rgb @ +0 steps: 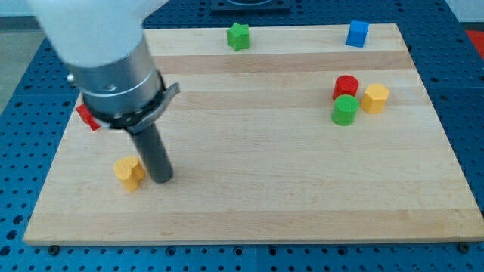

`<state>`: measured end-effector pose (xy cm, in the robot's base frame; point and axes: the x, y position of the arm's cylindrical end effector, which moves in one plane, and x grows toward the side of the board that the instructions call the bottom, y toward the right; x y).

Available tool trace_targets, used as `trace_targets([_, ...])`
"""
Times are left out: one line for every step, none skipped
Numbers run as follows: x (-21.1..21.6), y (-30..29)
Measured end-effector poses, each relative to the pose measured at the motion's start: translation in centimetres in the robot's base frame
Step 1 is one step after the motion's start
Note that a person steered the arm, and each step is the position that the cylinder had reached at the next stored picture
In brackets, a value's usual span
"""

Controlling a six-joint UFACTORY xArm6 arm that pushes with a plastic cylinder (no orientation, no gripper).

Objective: Move the yellow heart to the bottom left

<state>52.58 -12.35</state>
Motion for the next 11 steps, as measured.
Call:
trace_targets([-2.4,0.0])
trace_targets([-1.3,-1.8])
trace_targets([1.1,-3.8])
trace_targets([2.5,-7.3])
trace_targets([2.5,-7.2])
trace_targets([-1.1,-4.6])
trace_targets([-2.6,-5.7])
trace_targets([-1.6,-7.6])
trace_targets([-0.1,-8.1])
trace_targets([1.0,-8.5])
trace_targets([1.4,-8.6])
